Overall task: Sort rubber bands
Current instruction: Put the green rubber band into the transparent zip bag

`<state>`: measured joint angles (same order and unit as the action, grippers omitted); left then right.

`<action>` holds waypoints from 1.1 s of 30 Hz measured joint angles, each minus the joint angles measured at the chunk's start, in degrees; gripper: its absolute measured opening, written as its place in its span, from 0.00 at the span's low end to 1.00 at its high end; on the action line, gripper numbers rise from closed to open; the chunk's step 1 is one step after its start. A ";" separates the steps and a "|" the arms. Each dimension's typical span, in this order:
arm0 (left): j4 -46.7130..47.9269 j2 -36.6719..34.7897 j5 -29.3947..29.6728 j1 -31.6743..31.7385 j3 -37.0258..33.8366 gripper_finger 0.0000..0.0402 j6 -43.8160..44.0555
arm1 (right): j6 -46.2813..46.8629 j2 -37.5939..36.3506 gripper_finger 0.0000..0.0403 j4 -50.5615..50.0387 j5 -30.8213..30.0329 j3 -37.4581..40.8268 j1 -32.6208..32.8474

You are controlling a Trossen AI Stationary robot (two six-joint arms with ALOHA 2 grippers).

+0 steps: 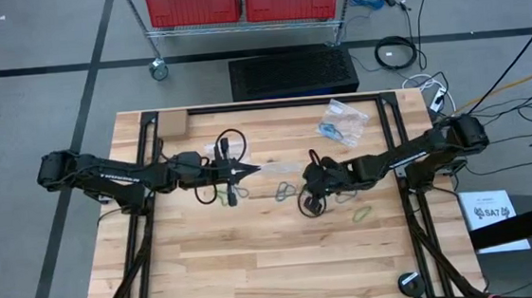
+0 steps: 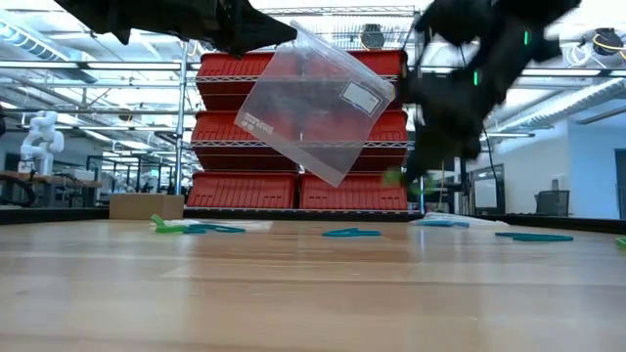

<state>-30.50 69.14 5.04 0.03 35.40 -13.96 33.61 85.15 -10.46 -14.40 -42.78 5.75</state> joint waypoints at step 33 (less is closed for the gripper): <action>-0.53 0.01 0.00 0.02 -0.02 0.00 0.04 | -34.97 4.78 0.00 -13.13 -12.39 -31.83 2.36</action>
<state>-31.03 69.15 5.04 0.05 35.38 -13.92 -1.36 89.93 -23.59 -26.79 -74.61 8.11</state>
